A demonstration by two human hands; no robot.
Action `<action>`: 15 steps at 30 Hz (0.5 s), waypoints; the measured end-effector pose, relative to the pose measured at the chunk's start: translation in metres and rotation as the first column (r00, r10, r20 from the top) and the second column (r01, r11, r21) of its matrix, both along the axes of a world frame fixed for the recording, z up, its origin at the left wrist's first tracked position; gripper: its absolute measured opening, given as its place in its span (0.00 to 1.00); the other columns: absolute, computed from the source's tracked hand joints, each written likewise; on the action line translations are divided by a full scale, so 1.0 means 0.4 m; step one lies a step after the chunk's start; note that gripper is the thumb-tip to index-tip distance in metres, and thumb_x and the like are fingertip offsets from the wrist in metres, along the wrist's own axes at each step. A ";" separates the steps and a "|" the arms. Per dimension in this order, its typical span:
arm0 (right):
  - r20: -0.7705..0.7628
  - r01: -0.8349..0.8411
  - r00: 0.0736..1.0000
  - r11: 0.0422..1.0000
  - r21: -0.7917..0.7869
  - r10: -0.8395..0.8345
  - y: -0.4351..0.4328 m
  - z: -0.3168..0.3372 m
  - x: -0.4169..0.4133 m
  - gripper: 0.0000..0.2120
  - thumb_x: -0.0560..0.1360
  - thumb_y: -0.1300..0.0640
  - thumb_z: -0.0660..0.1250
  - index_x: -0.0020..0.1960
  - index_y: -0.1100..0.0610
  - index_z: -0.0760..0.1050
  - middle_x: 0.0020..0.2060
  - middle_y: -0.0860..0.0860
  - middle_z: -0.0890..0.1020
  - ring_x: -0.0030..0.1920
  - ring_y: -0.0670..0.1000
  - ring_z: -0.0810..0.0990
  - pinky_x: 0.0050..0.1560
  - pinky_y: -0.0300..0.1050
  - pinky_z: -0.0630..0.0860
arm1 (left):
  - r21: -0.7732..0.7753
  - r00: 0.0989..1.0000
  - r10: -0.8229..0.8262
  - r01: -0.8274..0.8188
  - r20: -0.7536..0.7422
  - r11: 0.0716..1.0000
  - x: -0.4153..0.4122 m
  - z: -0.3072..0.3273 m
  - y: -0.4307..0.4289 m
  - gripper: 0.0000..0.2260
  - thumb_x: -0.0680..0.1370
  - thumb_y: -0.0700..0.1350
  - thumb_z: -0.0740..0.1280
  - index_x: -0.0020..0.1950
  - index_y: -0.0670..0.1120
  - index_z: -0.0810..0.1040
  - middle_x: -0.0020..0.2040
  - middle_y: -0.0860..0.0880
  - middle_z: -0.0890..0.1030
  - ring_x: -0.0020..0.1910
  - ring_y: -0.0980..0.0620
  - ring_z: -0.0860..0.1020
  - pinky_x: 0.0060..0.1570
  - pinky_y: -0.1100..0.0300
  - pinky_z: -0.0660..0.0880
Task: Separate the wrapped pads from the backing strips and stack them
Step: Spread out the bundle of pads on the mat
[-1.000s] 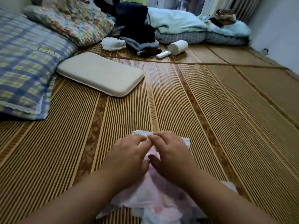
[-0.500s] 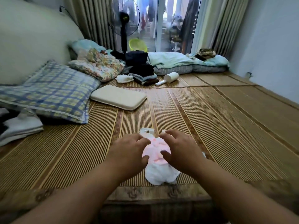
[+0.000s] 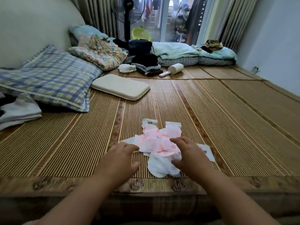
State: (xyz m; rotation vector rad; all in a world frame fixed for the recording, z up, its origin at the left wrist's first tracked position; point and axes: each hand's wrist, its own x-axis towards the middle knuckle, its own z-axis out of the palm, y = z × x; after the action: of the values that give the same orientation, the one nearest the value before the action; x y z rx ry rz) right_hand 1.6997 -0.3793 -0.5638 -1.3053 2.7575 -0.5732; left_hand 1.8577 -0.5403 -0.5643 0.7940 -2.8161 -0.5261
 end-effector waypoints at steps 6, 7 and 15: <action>0.134 0.013 0.991 0.998 0.058 -0.021 -0.100 -0.072 -0.106 0.30 0.69 0.49 0.72 0.69 0.47 0.67 0.65 0.48 0.75 0.61 0.49 0.75 0.61 0.47 0.72 | 0.076 0.994 -0.069 0.062 0.087 0.995 -0.124 -0.111 -0.081 0.30 0.72 0.56 0.67 0.72 0.60 0.61 0.73 0.56 0.65 0.71 0.53 0.62 0.69 0.51 0.61; 0.136 0.003 0.991 0.997 0.073 -0.013 -0.114 -0.081 -0.120 0.29 0.69 0.49 0.71 0.68 0.47 0.69 0.64 0.48 0.76 0.60 0.49 0.76 0.60 0.48 0.73 | 0.075 0.989 -0.098 0.090 0.109 0.993 -0.148 -0.124 -0.094 0.32 0.72 0.57 0.66 0.73 0.61 0.58 0.75 0.57 0.62 0.72 0.53 0.59 0.70 0.50 0.59; 0.114 -0.225 0.974 0.911 0.346 0.197 -0.187 -0.098 -0.178 0.24 0.69 0.43 0.67 0.60 0.54 0.75 0.62 0.48 0.77 0.59 0.50 0.75 0.59 0.53 0.73 | 0.023 0.980 -0.134 0.132 0.150 0.991 -0.224 -0.174 -0.154 0.27 0.70 0.62 0.63 0.68 0.60 0.68 0.70 0.59 0.69 0.68 0.54 0.64 0.67 0.50 0.63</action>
State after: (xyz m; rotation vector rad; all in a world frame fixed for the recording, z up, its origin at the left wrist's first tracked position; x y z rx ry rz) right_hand 1.6286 -0.4542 -0.6032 -1.4270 2.4582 -0.0953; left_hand 1.7679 -0.6019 -0.6340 0.6776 -3.0245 -0.5258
